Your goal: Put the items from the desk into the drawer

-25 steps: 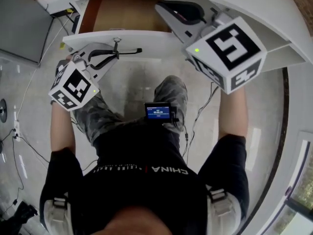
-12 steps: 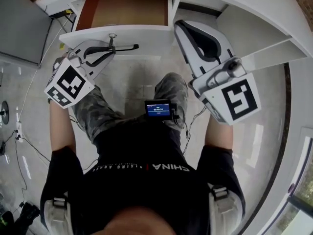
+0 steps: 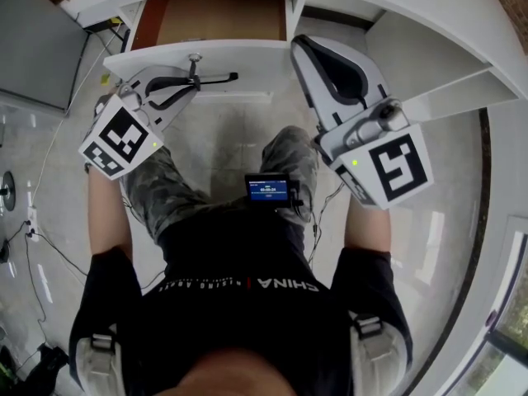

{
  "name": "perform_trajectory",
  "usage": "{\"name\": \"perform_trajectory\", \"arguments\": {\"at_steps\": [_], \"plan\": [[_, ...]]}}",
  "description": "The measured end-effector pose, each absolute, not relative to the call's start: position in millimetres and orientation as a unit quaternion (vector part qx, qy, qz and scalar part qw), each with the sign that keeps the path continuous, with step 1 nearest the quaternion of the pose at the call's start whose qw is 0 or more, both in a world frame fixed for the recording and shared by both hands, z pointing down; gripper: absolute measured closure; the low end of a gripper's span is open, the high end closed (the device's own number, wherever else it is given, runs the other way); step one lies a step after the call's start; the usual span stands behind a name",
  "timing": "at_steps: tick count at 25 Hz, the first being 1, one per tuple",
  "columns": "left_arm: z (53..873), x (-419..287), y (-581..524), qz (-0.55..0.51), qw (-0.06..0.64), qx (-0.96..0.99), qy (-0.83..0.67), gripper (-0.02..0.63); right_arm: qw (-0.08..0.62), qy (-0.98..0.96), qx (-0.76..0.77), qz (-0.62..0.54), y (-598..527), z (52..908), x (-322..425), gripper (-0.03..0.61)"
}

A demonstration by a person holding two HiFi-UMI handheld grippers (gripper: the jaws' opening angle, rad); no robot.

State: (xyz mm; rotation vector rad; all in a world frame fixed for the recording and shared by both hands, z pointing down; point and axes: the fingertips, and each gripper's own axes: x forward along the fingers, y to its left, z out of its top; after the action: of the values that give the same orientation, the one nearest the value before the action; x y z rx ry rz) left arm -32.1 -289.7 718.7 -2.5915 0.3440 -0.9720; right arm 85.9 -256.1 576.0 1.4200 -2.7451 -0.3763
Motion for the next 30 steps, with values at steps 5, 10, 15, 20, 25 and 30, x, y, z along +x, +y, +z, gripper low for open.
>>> {"name": "perform_trajectory", "arguments": {"at_steps": [5, 10, 15, 20, 25, 30], "plan": [[719, -25, -315, -0.332, 0.181, -0.917, 0.126, 0.574, 0.027, -0.88, 0.463, -0.105, -266, 588, 87, 0.561], [719, -18, -353, -0.305, 0.161, -0.93, 0.128, 0.574, 0.04, -0.875, 0.472, -0.098, -273, 598, 88, 0.561], [723, -13, -385, -0.312, 0.157, -0.928, 0.132, 0.574, 0.042, -0.873, 0.476, -0.092, -277, 603, 91, 0.561], [723, -9, -406, -0.315, 0.153, -0.928, 0.129, 0.574, 0.037, -0.87, 0.485, -0.08, -283, 605, 94, 0.561], [722, -5, -418, -0.312, 0.151, -0.928, 0.132, 0.574, 0.035, -0.869, 0.488, -0.076, -285, 604, 96, 0.561], [722, -3, -419, -0.307, 0.152, -0.93, 0.135, 0.574, 0.036, -0.868, 0.49, -0.072, -283, 607, 100, 0.561]]}}
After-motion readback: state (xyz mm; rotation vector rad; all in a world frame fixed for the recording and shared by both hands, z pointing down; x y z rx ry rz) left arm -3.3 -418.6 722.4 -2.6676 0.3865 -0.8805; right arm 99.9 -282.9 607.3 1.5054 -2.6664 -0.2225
